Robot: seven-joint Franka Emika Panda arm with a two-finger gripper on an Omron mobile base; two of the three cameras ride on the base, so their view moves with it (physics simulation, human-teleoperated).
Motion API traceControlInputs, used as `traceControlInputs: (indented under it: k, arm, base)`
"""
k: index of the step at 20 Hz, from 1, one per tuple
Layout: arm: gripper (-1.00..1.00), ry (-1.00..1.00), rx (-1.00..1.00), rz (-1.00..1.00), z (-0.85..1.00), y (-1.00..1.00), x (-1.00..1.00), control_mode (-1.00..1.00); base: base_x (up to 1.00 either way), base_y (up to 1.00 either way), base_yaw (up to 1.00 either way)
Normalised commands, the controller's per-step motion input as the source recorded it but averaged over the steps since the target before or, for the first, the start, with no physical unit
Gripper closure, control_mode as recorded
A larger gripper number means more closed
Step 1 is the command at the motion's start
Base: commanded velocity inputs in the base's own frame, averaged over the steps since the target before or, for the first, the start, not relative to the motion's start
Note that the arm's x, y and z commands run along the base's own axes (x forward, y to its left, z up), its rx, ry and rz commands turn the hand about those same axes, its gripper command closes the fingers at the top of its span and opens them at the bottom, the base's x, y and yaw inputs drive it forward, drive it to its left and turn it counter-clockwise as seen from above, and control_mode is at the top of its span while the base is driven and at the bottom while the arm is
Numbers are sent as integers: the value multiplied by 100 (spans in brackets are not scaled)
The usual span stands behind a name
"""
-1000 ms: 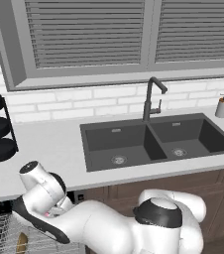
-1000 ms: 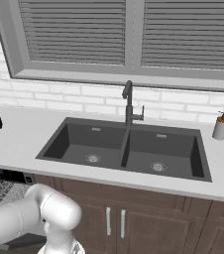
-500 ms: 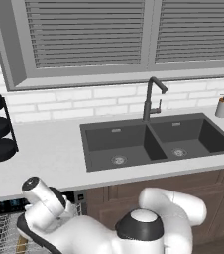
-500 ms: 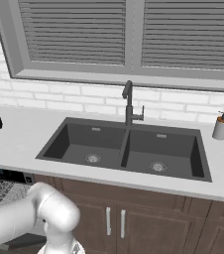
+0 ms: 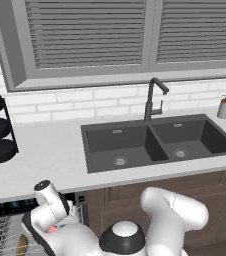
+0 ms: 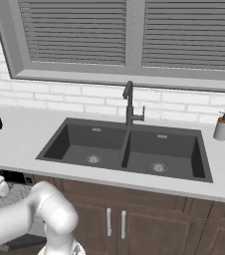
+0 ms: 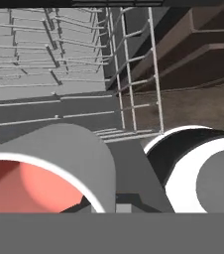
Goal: Pick up the cup and bowl from the counter, place them in the dishwasher, and close the dishwasher door.
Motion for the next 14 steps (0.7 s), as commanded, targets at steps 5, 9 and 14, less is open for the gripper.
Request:
traceControlInputs:
  k: [5,9,14]
  arm:
    - [100,18,0,4,-21,0,41,-100]
    - [100,-3,0,4,-7,1,2,-100]
    - [100,-16,0,1,-9,0,0,-100]
  base:
    - [0,0,0]
    - [0,0,0]
    - [0,0,0]
